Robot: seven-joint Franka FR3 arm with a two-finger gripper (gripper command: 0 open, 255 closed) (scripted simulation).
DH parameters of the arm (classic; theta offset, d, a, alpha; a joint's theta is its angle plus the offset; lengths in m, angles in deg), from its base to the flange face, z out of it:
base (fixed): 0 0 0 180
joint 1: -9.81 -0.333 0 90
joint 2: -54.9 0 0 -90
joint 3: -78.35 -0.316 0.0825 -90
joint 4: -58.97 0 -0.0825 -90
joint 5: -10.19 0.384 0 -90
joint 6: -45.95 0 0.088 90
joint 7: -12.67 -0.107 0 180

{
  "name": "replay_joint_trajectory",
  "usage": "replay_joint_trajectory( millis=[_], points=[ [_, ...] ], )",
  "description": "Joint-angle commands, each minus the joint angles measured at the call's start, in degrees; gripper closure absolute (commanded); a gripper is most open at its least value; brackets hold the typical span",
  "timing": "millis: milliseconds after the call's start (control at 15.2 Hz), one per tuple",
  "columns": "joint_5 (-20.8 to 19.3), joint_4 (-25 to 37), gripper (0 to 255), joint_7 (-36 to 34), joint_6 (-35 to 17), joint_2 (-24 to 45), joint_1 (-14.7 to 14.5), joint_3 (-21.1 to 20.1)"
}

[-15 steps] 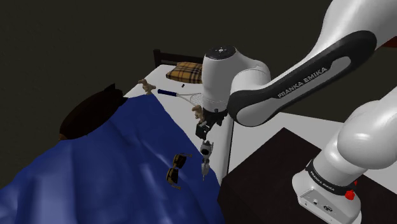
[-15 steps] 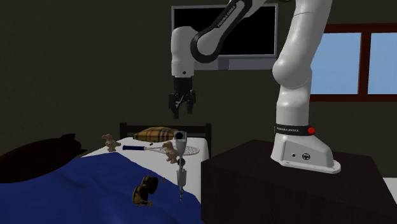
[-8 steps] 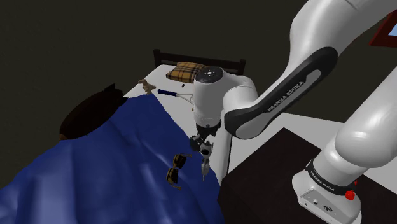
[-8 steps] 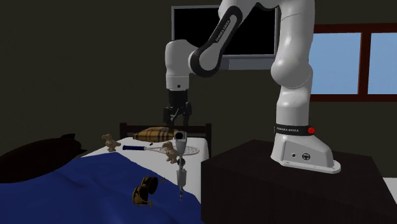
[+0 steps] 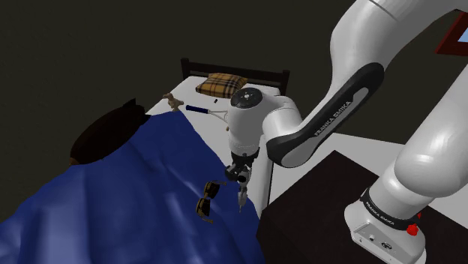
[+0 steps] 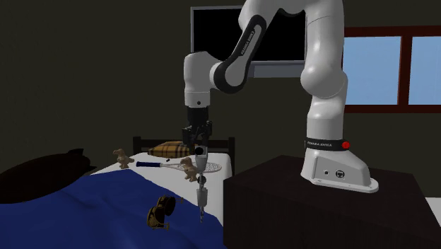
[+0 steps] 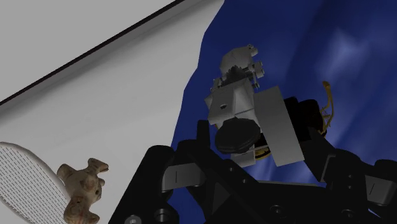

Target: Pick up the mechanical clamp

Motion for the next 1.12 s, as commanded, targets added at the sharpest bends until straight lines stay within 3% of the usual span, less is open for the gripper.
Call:
replay_joint_trajectory(
  millis=[0,396,1056],
  points=[
    [-0.1,-0.1,255,-0.1,0.0,0.1,0.0,0.0],
    [-0.3,0.1,255,-0.3,0.1,0.3,0.0,0.0],
    [14.0,0.5,255,11.1,6.6,-9.6,-1.6,-0.3]
  ],
)
